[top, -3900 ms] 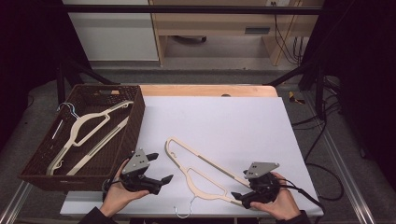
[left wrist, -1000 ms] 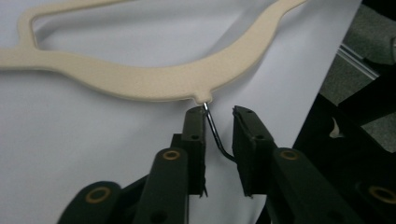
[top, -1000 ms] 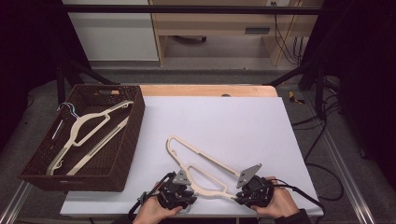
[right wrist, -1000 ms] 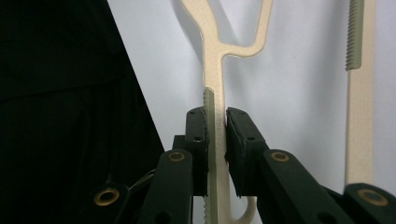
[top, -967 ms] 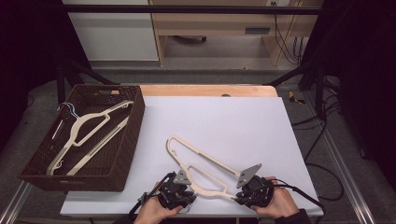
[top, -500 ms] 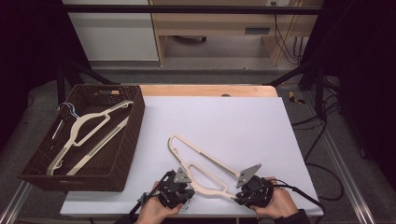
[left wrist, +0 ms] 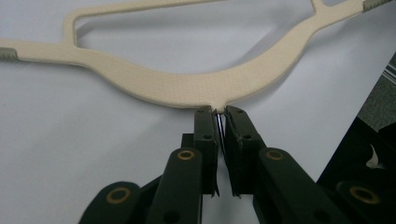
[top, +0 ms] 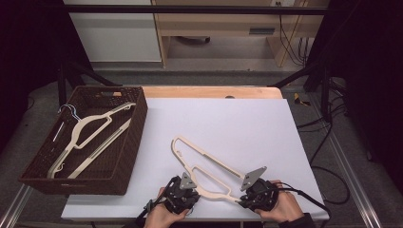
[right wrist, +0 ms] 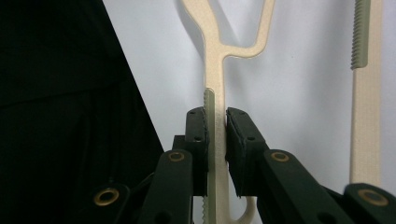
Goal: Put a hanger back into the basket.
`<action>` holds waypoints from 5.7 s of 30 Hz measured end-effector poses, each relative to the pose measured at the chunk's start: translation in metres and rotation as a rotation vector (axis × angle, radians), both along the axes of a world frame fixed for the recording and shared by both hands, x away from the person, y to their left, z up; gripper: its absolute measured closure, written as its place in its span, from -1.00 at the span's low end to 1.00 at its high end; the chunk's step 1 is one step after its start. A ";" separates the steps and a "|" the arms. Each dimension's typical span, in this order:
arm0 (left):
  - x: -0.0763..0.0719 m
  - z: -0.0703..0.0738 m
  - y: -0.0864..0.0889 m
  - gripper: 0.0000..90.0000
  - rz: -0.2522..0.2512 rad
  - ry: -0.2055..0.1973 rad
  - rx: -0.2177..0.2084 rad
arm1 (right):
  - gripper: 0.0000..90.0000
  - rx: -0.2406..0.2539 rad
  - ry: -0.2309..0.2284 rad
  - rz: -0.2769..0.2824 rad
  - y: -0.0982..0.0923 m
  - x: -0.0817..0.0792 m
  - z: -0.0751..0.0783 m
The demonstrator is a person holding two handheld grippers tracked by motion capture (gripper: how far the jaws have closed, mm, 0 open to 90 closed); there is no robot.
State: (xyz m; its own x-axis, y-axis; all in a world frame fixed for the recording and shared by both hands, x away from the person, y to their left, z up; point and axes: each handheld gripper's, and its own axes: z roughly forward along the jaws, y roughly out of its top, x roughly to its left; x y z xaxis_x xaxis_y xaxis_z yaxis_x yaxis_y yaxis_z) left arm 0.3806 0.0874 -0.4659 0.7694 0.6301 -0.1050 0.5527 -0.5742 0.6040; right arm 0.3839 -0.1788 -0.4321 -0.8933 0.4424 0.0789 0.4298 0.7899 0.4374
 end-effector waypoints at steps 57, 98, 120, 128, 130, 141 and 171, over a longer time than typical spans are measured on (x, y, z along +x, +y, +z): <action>0.024 0.119 0.037 -0.03 -0.090 -0.254 -0.245 | 0.80 0.086 -0.211 -0.084 -0.005 -0.007 0.007; 0.111 0.042 -0.008 0.37 -0.539 -0.451 -0.005 | 0.80 0.131 -0.189 -0.094 -0.032 0.009 0.021; 0.077 0.065 -0.006 0.93 -0.519 -0.487 0.047 | 0.06 0.276 -0.448 -0.269 -0.057 0.009 0.038; 0.065 0.088 0.007 0.93 -0.396 -0.453 -0.029 | -0.23 0.341 -0.431 -0.330 -0.065 0.011 0.036; 0.064 0.098 0.013 0.93 -0.358 -0.435 -0.057 | -0.37 0.364 -0.427 -0.350 -0.067 0.011 0.035; 0.055 0.159 0.057 0.93 -0.210 -0.411 -0.152 | -0.69 0.415 -0.425 -0.458 -0.075 0.012 0.032; 0.079 0.221 0.226 0.93 0.039 -0.428 -0.157 | -0.84 0.394 -0.431 -0.478 -0.075 0.012 0.030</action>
State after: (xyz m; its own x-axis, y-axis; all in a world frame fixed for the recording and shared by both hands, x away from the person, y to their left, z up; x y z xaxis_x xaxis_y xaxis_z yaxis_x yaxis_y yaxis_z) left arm 0.4594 0.3134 -0.2451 0.7407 0.6611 0.1202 0.2540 -0.4410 0.8608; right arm 0.3961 -0.2535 -0.4018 -0.5989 0.8008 -0.0013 0.4135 0.3107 0.8559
